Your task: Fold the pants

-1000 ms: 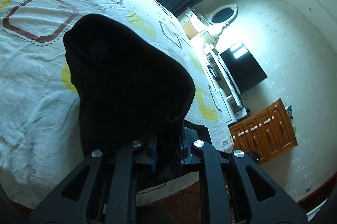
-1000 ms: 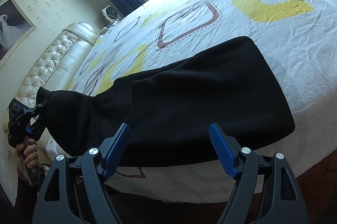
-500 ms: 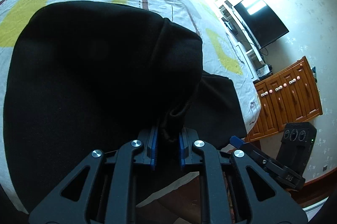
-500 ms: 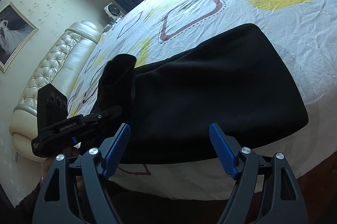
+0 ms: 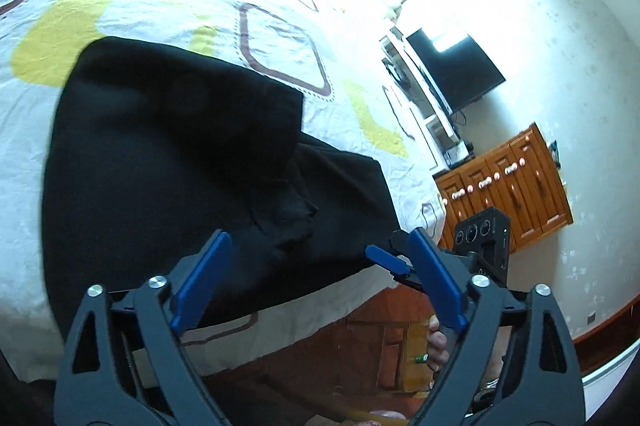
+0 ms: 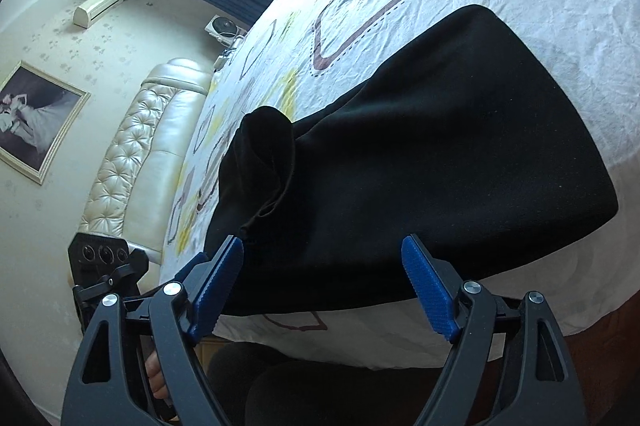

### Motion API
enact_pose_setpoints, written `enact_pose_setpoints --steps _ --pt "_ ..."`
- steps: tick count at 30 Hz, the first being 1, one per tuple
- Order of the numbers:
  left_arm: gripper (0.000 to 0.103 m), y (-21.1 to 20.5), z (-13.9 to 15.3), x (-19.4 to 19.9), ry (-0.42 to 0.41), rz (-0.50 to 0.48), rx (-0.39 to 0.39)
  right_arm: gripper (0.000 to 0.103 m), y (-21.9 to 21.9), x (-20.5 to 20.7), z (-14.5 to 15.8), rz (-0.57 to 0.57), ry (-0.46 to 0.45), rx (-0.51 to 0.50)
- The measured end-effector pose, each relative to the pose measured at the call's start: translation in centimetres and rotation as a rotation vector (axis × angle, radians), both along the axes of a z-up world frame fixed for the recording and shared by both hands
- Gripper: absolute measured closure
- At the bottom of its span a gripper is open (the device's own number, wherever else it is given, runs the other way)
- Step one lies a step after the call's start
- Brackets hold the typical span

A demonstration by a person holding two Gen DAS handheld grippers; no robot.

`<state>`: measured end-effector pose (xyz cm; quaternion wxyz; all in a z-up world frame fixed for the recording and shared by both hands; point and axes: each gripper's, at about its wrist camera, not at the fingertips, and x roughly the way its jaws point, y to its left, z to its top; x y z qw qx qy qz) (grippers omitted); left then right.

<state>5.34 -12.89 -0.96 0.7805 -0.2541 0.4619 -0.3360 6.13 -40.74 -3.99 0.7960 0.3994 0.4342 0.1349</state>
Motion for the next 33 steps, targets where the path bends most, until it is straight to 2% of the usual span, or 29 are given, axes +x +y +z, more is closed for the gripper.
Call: enact_pose_setpoints --steps 3,5,7,9,11,15,17,23,25,27,28,29,33 --pt "0.010 5.5 -1.3 0.2 0.051 0.125 -0.041 0.022 0.8 1.5 -0.5 0.035 0.018 0.056" --pt "0.010 8.9 -2.8 0.3 0.100 0.210 -0.114 0.022 1.6 2.7 -0.8 0.039 0.025 0.064" --pt "0.010 11.1 -4.0 0.9 0.180 0.307 -0.108 0.022 2.4 4.2 -1.0 0.053 0.026 0.095" --pt "0.010 12.7 -5.6 1.5 0.242 0.341 -0.132 0.020 3.4 5.4 -1.2 0.057 0.019 0.125" --pt "0.010 13.8 -6.6 1.6 0.277 0.384 -0.166 0.020 4.3 6.6 -1.4 0.059 0.027 0.113" --pt "0.010 14.4 -7.8 2.1 0.330 0.389 -0.187 0.020 6.5 7.9 -0.4 0.104 0.021 0.040" --pt "0.010 14.3 -8.2 2.6 0.344 0.378 -0.185 0.021 7.5 8.5 -0.3 0.140 0.036 0.043" --pt "0.010 13.9 -8.6 2.4 0.343 0.370 -0.168 0.022 11.1 9.3 -0.8 0.263 0.097 0.009" --pt "0.010 13.6 -8.5 2.8 0.346 0.370 -0.166 0.032 11.6 9.5 -0.7 0.266 0.106 -0.049" --pt "0.010 13.5 -8.6 2.8 0.346 0.368 -0.164 0.073 11.3 9.7 -1.1 0.246 0.128 -0.062" --pt "0.010 13.5 -8.6 2.9 0.346 0.368 -0.162 0.080 11.1 9.9 -1.6 0.245 0.144 -0.047" --pt "0.010 13.5 -8.7 2.7 0.346 0.367 -0.160 0.085 10.9 10.0 -2.1 0.251 0.158 -0.052" --pt "0.010 13.5 -8.4 2.8 0.342 0.361 -0.163 0.088 10.9 9.6 -1.7 0.251 0.143 -0.088"
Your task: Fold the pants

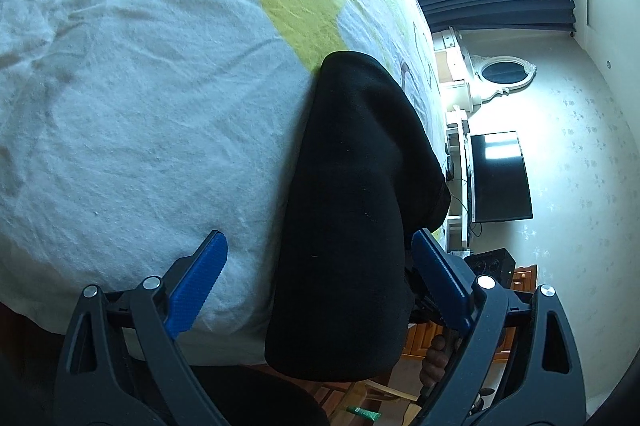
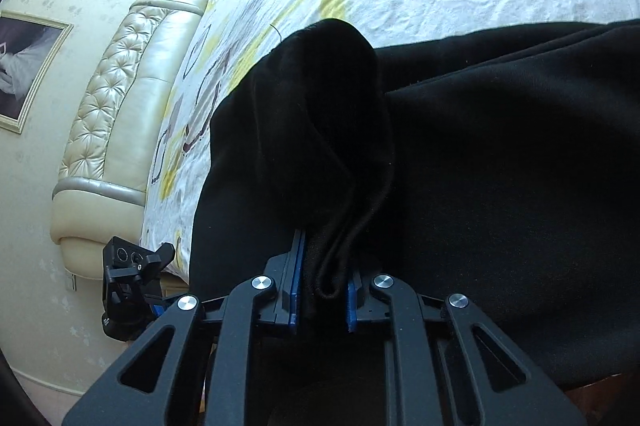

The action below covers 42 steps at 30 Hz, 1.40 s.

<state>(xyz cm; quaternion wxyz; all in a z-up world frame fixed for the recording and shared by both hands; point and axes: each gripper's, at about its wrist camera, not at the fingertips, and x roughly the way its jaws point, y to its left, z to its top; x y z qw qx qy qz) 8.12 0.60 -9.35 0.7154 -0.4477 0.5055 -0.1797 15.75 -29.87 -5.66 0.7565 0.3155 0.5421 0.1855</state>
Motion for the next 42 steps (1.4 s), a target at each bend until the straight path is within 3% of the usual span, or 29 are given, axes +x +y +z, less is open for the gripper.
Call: enact_pose_setpoints --steps 7,12,19,25,27,33,40,42 --pt "0.010 -0.7 0.1 0.2 -0.006 -0.023 -0.035 0.091 -3.1 -1.6 6.7 -0.037 -0.208 -0.108" --pt "0.010 -2.8 0.5 -0.1 -0.015 -0.095 -0.066 0.091 -7.6 -4.0 8.5 -0.101 -0.242 -0.212" --pt "0.010 -7.3 1.0 -0.5 -0.058 -0.236 -0.043 0.091 -16.4 -7.2 5.6 -0.260 -0.149 -0.256" --pt "0.010 -10.2 0.1 -0.3 -0.056 -0.294 -0.014 0.091 -17.8 -8.4 0.3 -0.298 -0.079 -0.209" --pt "0.010 -10.5 -0.3 -0.5 -0.047 -0.287 -0.033 0.091 -18.0 -8.6 0.4 -0.307 -0.096 -0.195" --pt "0.010 -11.0 -0.4 -0.3 -0.047 -0.277 -0.061 0.091 -18.5 -9.5 2.0 -0.309 -0.134 -0.276" --pt "0.010 -11.3 -0.6 -0.2 -0.048 -0.266 -0.057 0.091 -19.9 -10.3 0.5 -0.353 -0.111 -0.191" --pt "0.010 -11.1 -0.6 -0.2 -0.051 -0.258 -0.067 0.079 -20.4 -10.8 0.4 -0.382 -0.119 -0.144"
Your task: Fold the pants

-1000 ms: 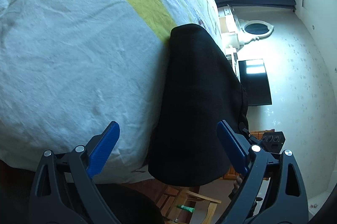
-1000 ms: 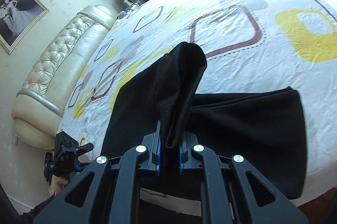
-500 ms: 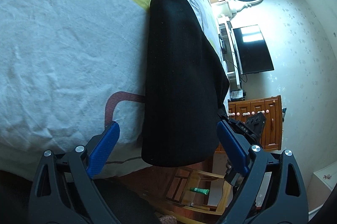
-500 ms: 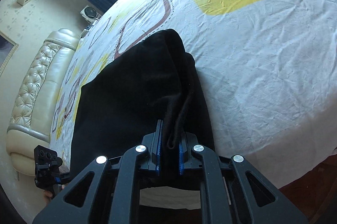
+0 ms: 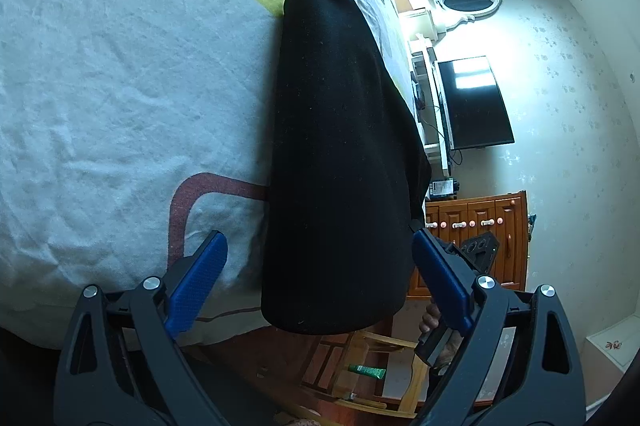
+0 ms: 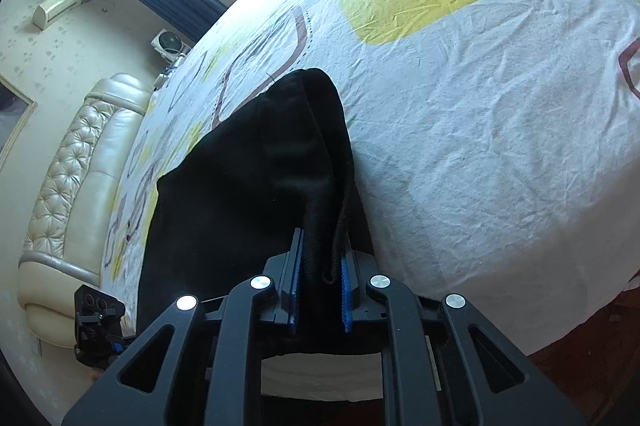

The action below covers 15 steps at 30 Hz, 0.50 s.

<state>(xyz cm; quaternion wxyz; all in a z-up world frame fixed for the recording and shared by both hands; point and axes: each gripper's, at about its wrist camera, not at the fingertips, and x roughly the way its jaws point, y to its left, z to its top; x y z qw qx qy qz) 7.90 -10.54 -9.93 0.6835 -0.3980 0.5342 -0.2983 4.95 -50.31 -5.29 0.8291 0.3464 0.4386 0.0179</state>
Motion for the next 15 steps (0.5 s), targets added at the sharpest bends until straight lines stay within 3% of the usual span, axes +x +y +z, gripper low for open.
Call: enact_pose_setpoints --steps 1,3,5,9,13,15 --pt "0.010 0.1 0.0 0.0 -0.001 0.003 -0.006 0.071 -0.4 -0.4 -0.1 -0.013 -0.005 0.029" --pt "0.010 0.3 0.1 -0.2 -0.005 0.011 -0.017 0.023 -1.3 -1.3 -0.3 -0.057 0.016 0.044" --pt "0.010 0.8 0.1 -0.4 -0.010 0.020 -0.025 0.023 -2.2 -2.5 -0.8 -0.076 -0.009 0.111" --pt "0.010 0.8 -0.3 -0.6 -0.017 0.024 -0.043 0.023 -3.2 -4.0 -3.8 -0.087 -0.036 0.372" --pt "0.010 0.1 -0.5 -0.8 -0.005 0.011 -0.114 0.021 -2.7 -4.4 -4.9 -0.086 -0.070 0.444" --pt "0.010 -0.7 -0.4 -0.8 -0.016 0.003 -0.109 0.020 -2.5 -4.2 -4.9 -0.082 -0.089 0.474"
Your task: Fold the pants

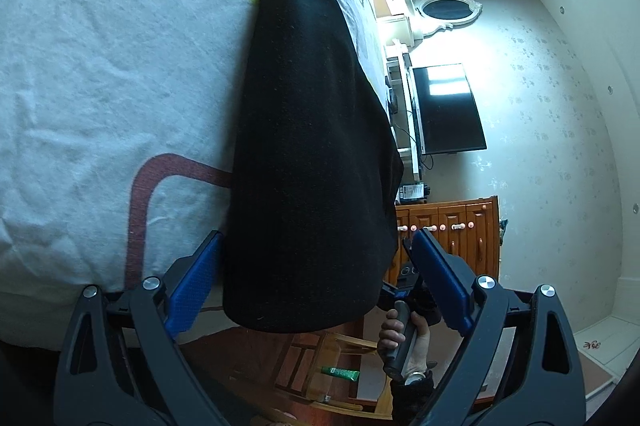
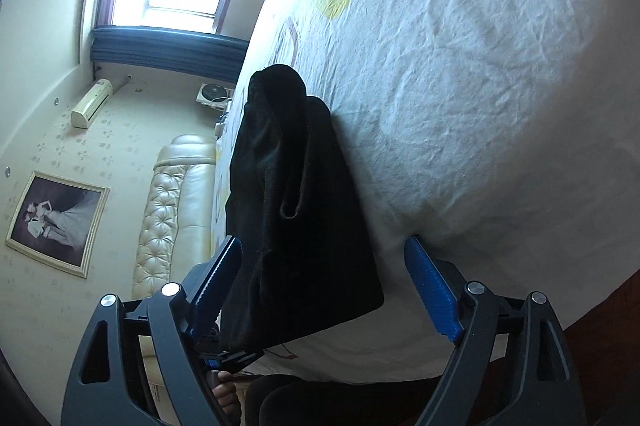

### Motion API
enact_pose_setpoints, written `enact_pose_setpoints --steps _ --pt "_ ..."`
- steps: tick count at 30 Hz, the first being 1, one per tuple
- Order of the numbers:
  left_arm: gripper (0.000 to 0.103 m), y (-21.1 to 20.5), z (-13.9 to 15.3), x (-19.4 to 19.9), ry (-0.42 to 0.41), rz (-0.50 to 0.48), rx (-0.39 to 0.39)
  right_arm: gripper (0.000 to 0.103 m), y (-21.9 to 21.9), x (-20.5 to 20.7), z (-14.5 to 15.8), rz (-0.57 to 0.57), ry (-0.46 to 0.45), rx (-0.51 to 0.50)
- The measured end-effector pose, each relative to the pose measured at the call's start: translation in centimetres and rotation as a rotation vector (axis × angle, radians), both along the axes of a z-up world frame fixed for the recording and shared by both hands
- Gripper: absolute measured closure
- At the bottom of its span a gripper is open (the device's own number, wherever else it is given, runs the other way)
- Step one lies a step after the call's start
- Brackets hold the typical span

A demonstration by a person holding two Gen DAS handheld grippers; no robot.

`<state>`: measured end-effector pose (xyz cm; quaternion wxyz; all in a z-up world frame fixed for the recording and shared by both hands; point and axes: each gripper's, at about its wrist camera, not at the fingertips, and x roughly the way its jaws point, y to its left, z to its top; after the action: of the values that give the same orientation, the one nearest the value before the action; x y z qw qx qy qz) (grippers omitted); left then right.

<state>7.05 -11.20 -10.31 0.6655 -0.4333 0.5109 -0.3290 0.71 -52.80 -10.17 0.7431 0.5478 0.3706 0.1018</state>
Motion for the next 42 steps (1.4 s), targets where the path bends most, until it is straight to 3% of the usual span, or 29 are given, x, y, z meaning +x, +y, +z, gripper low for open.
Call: enact_pose_setpoints --steps 3,7,9,11,13,15,18,20,21,22,26,31,42 --pt "0.010 -0.9 -0.1 0.1 -0.015 0.002 0.019 0.020 1.0 1.2 0.2 0.035 -0.018 0.030" --pt "0.010 -1.1 -0.4 0.0 -0.014 0.022 0.015 0.024 2.7 2.3 0.3 0.066 0.015 -0.027" --pt "0.010 -1.0 -0.6 0.0 -0.011 0.019 0.006 0.049 3.0 2.5 0.5 0.089 0.054 -0.097" --pt "0.010 -0.9 -0.7 0.2 -0.006 0.004 0.005 0.055 3.1 2.5 0.6 0.102 0.046 -0.109" --pt "0.010 -0.7 -0.8 0.4 -0.006 -0.011 -0.004 0.057 3.2 2.6 0.6 0.102 0.047 -0.112" --pt "0.003 -0.8 -0.6 0.6 -0.007 -0.023 -0.037 0.057 3.3 2.6 0.6 0.098 0.050 -0.119" --pt "0.004 -1.3 -0.4 0.9 0.022 -0.064 -0.039 0.057 3.4 2.6 0.6 0.095 0.047 -0.118" --pt "0.027 -1.4 -0.5 0.8 0.037 -0.059 -0.007 0.057 3.6 2.6 0.4 0.089 0.045 -0.111" --pt "0.056 -1.4 -0.9 0.7 0.055 -0.061 0.024 0.057 3.5 2.6 0.4 0.087 0.043 -0.111" --pt "0.061 -1.3 -1.5 0.6 0.068 -0.062 0.016 0.057 3.4 2.6 0.3 0.086 0.041 -0.112" --pt "0.068 -0.9 -1.7 0.4 0.054 -0.060 0.000 0.057 3.7 2.6 0.5 0.087 0.035 -0.124" --pt "0.071 -1.4 -0.1 0.3 -0.020 -0.072 0.083 0.057 4.0 2.5 1.0 0.080 0.029 -0.136" --pt "0.071 -0.4 1.9 0.4 -0.093 -0.064 0.223 0.057 6.1 3.8 1.0 0.096 0.039 -0.133"
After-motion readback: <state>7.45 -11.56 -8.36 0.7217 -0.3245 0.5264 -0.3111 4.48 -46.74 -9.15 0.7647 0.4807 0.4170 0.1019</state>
